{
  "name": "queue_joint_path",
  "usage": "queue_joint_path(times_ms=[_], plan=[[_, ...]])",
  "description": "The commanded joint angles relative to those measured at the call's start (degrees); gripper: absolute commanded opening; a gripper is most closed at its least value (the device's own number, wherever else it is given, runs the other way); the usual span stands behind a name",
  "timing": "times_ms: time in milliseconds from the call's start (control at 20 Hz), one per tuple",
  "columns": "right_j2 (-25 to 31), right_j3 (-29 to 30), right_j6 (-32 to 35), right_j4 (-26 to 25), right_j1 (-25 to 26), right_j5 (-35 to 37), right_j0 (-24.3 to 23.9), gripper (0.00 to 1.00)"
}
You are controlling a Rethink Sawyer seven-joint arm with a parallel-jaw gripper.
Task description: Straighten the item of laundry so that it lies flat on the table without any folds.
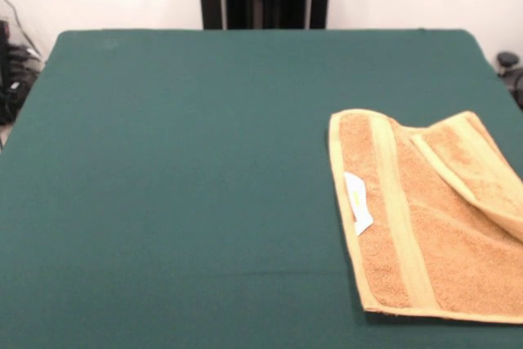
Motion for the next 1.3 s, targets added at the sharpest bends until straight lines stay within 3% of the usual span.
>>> queue_joint_path(times_ms=[50,550,850,1000,1150,1300], plan=[[6.02,15.44,17.39,4.19,3.22,-6.14,1.94,1.00],[6.31,16.35,13.66,4.49,3.66,-4.88,0.62,1.00],[7.32,24.69,13.20,5.00,1.79,-12.48,2.19,1.00],[7.38,25.36,12.90,4.89,1.79,-13.42,2.33,1.00],[7.67,20.08,11.48,5.25,3.66,-8.96,-0.40,1.00],[9.39,6.68,8.33,8.58,8.64,1.88,-9.04,1.00]])
